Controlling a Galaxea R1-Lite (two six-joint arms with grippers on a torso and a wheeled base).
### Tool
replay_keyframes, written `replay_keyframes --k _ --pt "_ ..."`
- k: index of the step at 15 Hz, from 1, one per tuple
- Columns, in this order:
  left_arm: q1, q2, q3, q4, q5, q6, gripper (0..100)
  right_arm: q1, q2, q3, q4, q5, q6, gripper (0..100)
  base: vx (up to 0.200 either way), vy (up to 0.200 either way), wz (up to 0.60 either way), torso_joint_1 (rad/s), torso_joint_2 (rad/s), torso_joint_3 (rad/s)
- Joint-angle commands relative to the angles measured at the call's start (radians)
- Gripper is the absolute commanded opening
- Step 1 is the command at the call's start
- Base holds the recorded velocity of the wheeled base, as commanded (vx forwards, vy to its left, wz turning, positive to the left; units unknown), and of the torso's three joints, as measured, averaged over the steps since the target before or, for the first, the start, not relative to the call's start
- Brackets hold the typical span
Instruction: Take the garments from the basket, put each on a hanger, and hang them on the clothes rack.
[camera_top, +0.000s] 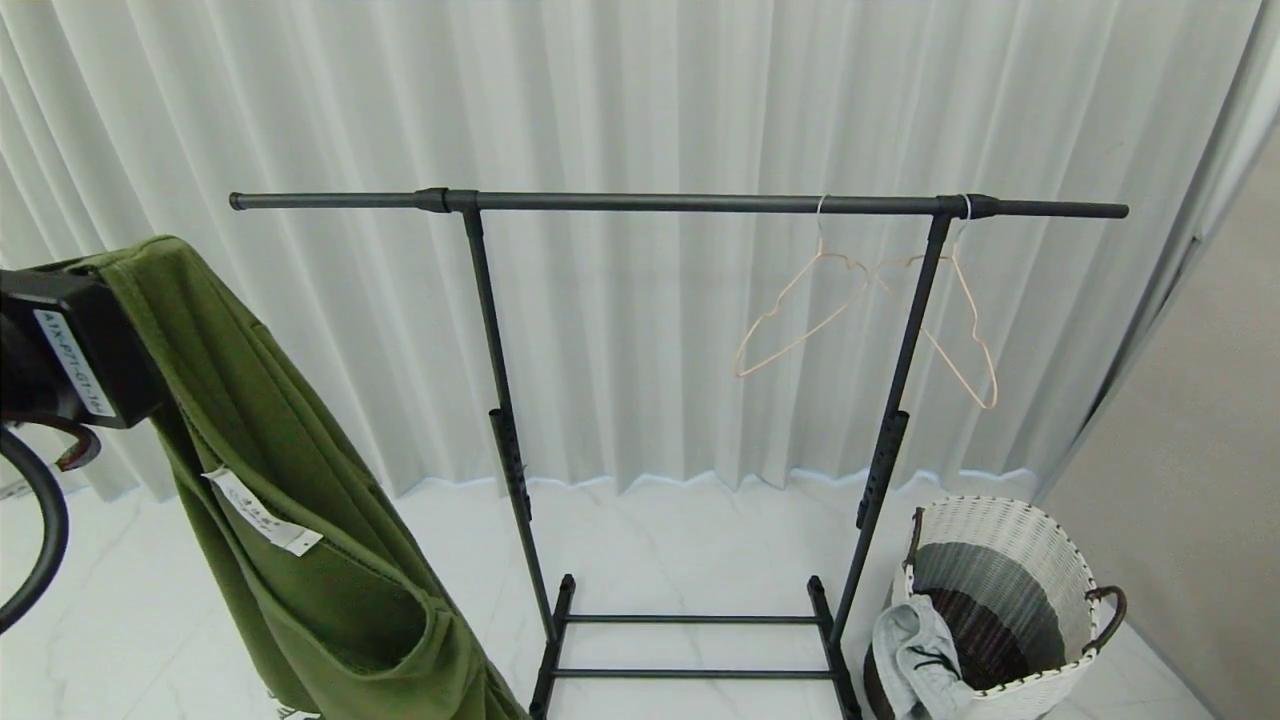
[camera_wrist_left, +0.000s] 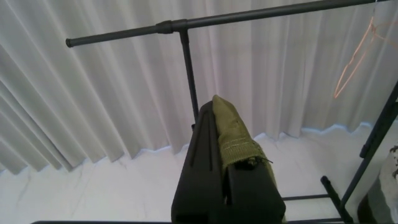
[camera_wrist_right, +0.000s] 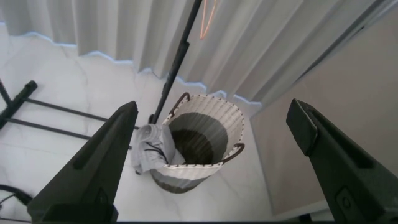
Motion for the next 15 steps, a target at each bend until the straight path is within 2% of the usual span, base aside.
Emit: replay_keyframes --k 1,3,5,12,15 --pt "0.0 -0.002 0.011 -0.001 0.001 0.008 0 -0.002 0.05 -0.005 -0.017 0.001 0.022 100 0.0 0.0 0.0 0.051 -0.07 -0.032" --pt "0.0 -0.002 0.011 -0.001 0.001 0.008 0 -0.005 0.092 -0.04 -0.033 0.021 0.036 100 0.0 0.0 0.0 0.011 -0.03 -0.011" --pt "0.0 -0.003 0.011 -0.001 0.001 0.01 0 -0.048 0.179 -0.092 -0.034 0.019 0.047 100 0.0 0.0 0.0 0.0 0.0 0.0" --pt "0.018 0.0 0.029 -0.001 0.001 0.01 0 -0.055 0.193 -0.095 -0.028 0.012 0.047 100 0.0 0.0 0.0 0.0 0.0 0.0" --pt "0.018 -0.002 0.029 -0.001 0.001 0.008 0 -0.055 0.191 -0.094 -0.027 0.012 0.045 100 0.0 -0.2 0.0 -0.001 0.0 -0.001"
